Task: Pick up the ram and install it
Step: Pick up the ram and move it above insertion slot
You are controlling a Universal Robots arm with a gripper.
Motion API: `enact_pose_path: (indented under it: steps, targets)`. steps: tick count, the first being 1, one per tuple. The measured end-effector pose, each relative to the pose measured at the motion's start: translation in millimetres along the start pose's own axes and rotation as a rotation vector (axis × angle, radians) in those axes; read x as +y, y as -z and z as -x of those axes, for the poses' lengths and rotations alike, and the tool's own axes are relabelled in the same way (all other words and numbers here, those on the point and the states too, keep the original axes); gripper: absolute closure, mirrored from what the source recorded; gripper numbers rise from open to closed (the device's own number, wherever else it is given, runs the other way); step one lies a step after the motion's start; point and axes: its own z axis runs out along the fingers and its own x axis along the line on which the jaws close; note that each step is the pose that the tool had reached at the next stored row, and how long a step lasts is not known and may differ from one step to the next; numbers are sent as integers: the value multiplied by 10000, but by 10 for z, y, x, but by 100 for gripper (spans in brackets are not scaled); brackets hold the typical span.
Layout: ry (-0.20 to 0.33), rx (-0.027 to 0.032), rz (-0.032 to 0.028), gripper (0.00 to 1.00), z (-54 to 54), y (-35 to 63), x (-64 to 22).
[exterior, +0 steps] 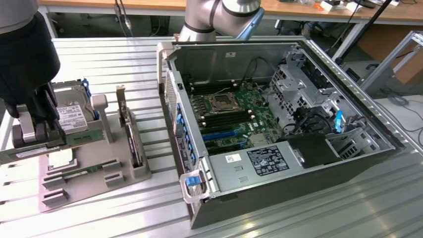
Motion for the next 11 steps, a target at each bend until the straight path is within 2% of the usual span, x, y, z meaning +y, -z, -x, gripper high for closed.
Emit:
enact_pose_path:
  steps: [5, 11]
  targets:
    - [0, 0, 0, 88, 0, 35, 1]
    - [0, 0, 0, 88, -1, 127, 6]
